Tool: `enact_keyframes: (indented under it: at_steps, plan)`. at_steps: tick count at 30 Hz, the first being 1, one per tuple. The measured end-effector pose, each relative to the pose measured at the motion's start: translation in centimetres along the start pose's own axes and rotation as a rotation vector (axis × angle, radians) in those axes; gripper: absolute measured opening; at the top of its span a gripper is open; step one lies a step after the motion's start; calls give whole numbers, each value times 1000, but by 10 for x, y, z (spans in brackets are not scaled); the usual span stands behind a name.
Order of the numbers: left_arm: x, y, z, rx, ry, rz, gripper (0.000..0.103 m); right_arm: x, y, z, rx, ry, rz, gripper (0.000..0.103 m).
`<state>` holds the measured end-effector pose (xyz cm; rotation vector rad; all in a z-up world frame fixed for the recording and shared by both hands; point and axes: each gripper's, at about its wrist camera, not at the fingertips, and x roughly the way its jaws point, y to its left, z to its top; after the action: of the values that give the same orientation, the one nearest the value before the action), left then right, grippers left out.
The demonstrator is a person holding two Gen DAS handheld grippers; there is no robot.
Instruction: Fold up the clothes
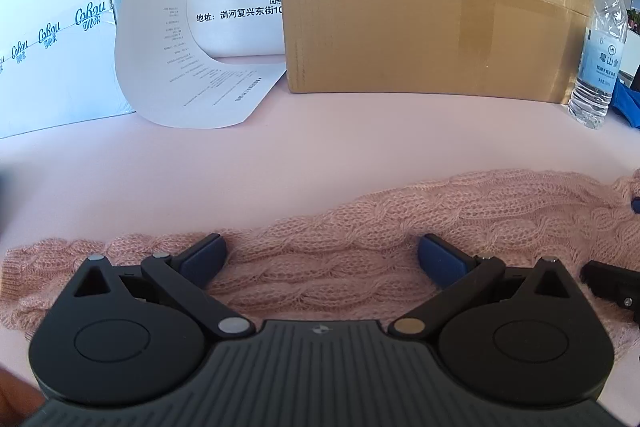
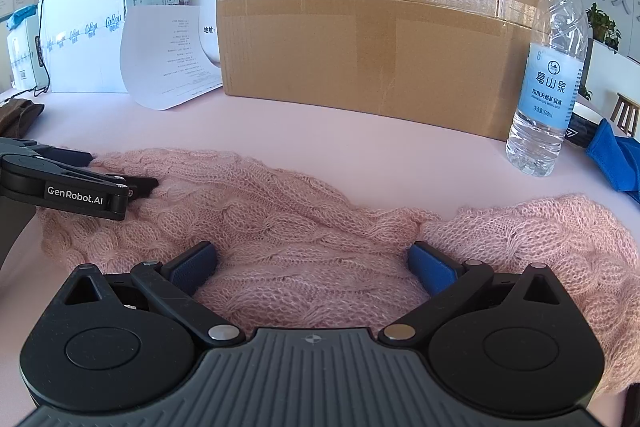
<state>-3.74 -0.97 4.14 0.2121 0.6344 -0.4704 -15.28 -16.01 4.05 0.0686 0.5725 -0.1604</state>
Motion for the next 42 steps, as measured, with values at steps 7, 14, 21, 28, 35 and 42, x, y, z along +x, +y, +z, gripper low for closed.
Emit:
enact_keyframes:
  at_steps: [7, 14, 21, 28, 35, 42]
  plan:
    - [-1, -4, 0, 16, -2, 18, 103, 15, 14, 11, 7, -1, 6, 103]
    - [-4, -2, 0, 0, -1, 25, 103, 27, 25, 22, 11, -3, 11, 103]
    - [-54, 36, 2, 40, -128, 106, 103, 40, 34, 31, 17, -5, 18, 103]
    - [-73, 121, 8, -313, 83, 67, 103, 36, 32, 29, 16, -5, 17, 103]
    - [-43, 147, 5, -645, 248, -174, 103, 39, 34, 29, 17, -6, 16, 103]
    - [-27, 151, 16, -699, 237, -178, 102, 42, 37, 30, 15, -5, 14, 103]
